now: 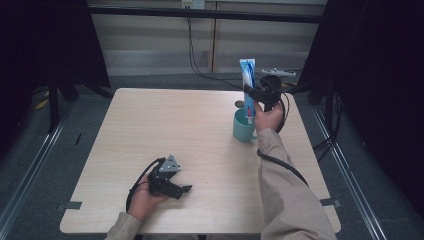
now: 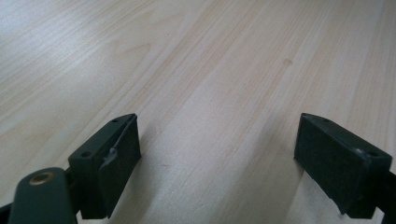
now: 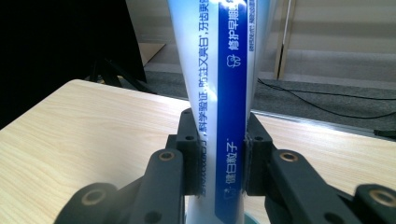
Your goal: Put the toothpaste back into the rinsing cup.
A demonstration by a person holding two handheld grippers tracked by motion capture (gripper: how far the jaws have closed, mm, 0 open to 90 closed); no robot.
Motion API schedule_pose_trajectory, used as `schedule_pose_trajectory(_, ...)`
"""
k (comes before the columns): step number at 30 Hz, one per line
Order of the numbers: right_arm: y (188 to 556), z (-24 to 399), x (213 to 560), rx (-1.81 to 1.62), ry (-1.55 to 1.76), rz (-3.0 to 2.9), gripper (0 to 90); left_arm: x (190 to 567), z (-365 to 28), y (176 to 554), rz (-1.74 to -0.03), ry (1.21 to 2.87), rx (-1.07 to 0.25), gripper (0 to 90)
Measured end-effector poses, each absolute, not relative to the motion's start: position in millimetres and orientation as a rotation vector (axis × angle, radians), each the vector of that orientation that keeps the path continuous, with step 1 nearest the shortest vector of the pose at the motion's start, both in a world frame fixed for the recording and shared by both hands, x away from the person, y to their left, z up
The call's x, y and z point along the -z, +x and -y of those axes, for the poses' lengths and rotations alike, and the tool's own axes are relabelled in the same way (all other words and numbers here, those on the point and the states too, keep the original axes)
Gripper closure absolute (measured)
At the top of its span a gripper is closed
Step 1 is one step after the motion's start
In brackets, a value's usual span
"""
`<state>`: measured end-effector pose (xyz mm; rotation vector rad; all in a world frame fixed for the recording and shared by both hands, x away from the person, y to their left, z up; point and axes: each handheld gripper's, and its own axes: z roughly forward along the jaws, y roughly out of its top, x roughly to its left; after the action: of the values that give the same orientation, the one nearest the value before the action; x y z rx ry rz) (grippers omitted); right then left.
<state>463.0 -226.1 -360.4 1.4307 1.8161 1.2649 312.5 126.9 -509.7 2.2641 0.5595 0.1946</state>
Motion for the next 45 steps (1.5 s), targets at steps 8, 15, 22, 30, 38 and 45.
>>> schedule_pose_trajectory(8,464.4,223.1,365.1,-1.254,1.428,-1.820,73.8,509.6,-127.0,312.3,-0.560,2.265,-0.196,14.0)
schedule_pose_trajectory(15,466.7,223.0,368.7,-1.244,1.439,-1.815,73.7,509.6,-127.1,312.2,-0.558,2.265,-0.196,14.0)
schedule_pose_trajectory(22,468.9,222.8,372.5,-1.235,1.434,-1.816,73.6,509.6,-127.1,312.2,-0.556,2.265,-0.195,14.0)
schedule_pose_trajectory(30,470.0,224.0,378.2,-1.234,1.441,-1.816,73.4,509.7,-127.0,312.0,-0.558,2.264,-0.201,14.1)
schedule_pose_trajectory(38,469.8,222.9,384.9,-1.227,1.449,-1.820,73.3,510.0,-126.9,312.0,-0.557,2.261,-0.200,14.1)
schedule_pose_trajectory(45,469.1,222.4,389.4,-1.217,1.441,-1.831,73.0,510.0,-126.9,312.0,-0.558,2.260,-0.200,14.1)
